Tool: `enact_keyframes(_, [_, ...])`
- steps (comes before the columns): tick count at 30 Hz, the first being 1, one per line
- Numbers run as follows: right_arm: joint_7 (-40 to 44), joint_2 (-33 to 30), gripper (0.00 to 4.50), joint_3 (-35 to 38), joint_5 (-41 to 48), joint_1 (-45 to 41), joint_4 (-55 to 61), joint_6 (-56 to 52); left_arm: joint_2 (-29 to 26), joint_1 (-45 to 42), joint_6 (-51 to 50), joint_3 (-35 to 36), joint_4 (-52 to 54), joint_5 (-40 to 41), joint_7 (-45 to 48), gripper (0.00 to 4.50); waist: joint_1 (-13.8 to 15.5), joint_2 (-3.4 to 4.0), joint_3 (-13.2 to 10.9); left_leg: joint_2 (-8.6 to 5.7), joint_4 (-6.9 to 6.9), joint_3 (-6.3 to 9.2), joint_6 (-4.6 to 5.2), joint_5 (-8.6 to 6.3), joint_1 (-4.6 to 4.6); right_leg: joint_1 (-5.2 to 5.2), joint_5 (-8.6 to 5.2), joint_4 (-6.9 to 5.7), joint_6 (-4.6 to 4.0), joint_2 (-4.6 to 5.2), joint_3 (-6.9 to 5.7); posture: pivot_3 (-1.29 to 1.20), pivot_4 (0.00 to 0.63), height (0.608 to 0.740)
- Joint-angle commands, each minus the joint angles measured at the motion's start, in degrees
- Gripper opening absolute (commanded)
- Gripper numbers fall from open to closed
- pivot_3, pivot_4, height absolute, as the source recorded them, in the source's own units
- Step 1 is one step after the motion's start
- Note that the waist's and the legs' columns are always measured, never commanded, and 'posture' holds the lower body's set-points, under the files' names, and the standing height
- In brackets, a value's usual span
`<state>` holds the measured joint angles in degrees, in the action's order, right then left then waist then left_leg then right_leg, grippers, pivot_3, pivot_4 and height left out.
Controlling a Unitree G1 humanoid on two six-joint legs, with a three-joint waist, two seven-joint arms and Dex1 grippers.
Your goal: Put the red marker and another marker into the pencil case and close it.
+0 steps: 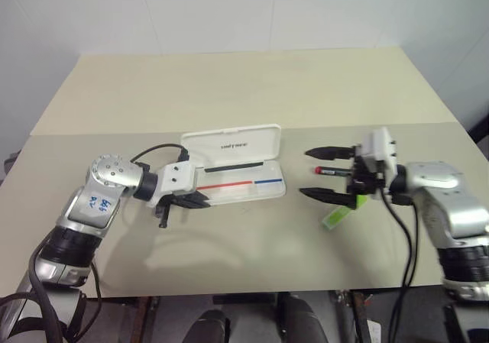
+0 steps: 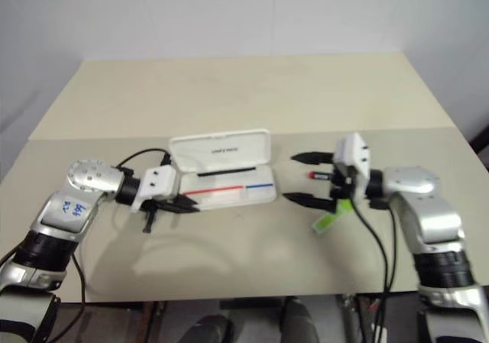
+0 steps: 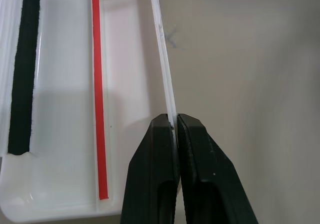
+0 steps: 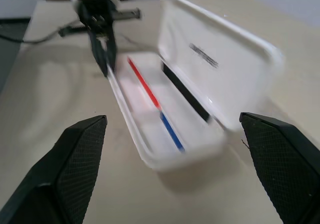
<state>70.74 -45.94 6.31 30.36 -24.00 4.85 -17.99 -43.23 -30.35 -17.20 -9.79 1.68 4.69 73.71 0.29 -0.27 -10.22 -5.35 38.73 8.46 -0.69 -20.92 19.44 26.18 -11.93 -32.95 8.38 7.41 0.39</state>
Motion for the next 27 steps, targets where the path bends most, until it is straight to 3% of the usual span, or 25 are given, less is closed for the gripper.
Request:
enact_keyframes(1, [1.0, -2.3, 4.5, 3.2, 2.1, 2.2, 3.8, -0.8, 0.3, 0.5, -2.2, 0.7, 4.8, 2.2, -1.6, 0.02, 0.0, -0.01, 0.0, 0.0, 0.04, 0.0, -0.01, 0.0, 0.0, -0.02, 0.01, 0.0, 0.01, 0.0, 0.0, 0.0, 0.15, 0.74])
enact_keyframes(17, [-2.6, -1.3, 4.5, 3.5, 2.9, 4.5, 6.9, -1.7, -3.3, 6.2, 1.9, -0.9, 5.4, 3.0, 1.2, 0.02, -0.2, -0.01, 0.0, 0.05, 0.18, -0.09, 0.05, -0.06, -0.21, -0.33, 0.15, 0.18, 0.04, -0.01, 0.03, 0.0, 0.15, 0.74])
enact_keyframes(27, [-3.3, -0.1, 4.5, 2.2, 2.9, 2.5, 7.0, -2.0, -1.5, 5.1, 4.3, -3.0, 2.5, 2.0, 0.4, 0.02, -0.1, -0.01, 0.0, 0.05, 0.2, -0.1, 0.06, -0.06, -0.23, -0.37, 0.16, 0.19, 0.05, -0.01, 0.03, 0.0, 0.15, 0.74])
